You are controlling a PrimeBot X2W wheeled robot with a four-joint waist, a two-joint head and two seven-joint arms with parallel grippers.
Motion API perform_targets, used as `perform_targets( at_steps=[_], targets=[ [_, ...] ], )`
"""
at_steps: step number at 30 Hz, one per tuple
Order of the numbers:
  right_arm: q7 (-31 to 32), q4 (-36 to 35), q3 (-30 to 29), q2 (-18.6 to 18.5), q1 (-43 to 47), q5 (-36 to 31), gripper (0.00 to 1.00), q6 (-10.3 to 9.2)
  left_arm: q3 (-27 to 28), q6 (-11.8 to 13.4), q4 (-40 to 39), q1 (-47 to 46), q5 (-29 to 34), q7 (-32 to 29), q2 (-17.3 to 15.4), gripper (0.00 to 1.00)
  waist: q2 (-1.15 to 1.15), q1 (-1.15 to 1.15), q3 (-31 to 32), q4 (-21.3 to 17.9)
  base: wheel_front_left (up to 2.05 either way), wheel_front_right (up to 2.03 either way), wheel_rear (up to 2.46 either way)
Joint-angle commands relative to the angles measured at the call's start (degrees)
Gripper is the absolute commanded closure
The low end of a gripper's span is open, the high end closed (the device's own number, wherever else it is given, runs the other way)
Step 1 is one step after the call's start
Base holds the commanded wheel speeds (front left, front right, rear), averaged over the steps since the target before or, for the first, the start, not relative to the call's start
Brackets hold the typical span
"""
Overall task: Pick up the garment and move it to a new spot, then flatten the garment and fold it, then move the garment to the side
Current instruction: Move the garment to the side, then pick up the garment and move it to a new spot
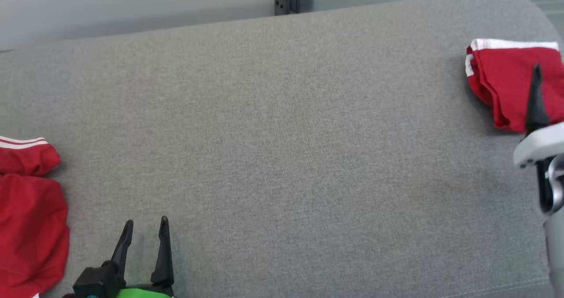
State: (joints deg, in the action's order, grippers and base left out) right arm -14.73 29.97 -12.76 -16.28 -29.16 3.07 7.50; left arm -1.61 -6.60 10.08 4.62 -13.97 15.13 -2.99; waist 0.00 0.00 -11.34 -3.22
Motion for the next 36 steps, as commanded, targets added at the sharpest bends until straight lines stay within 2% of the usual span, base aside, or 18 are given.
perform_targets(
  at_steps=[1, 7, 12, 22, 36],
  targets=[
    [-0.41, -2.55, 1.27, 1.34, 4.18, 0.67, 0.00, -0.02, 0.85, 0.41, 0.49, 1.82, -0.02, 0.00, -0.02, 0.00, 0.00, 0.00, 7.99, 2.02, 0.00, 0.00, 0.00],
    [-0.45, -13.72, 4.01, 6.27, 18.24, 1.73, 0.00, -0.03, 2.36, 0.86, 1.51, 4.59, -0.73, 0.00, 0.05, 0.00, 0.00, 0.00, 11.67, 4.28, 0.00, 0.00, 0.00],
    [-0.45, -18.12, 5.32, 9.79, 25.80, 0.37, 0.00, -0.04, 3.10, 0.66, 2.48, 4.63, 0.05, 0.00, 0.04, 0.00, 0.00, 0.00, 12.90, 6.18, 0.00, 0.00, 0.00],
    [-0.46, -19.27, 6.20, 12.89, 33.13, -1.21, 0.00, -0.04, 4.08, -0.49, 2.74, 3.70, 1.38, 0.00, 0.04, 0.00, 0.00, 0.00, 14.66, 8.33, 0.00, 0.00, 0.00],
    [-0.47, -18.95, 7.41, 13.30, 34.79, 0.23, 0.00, -0.04, 3.54, -0.95, 1.32, 3.40, 1.48, 0.00, 0.05, 0.00, 0.00, 0.00, 14.80, 10.05, 0.00, 0.00, 0.00]
  ],
)
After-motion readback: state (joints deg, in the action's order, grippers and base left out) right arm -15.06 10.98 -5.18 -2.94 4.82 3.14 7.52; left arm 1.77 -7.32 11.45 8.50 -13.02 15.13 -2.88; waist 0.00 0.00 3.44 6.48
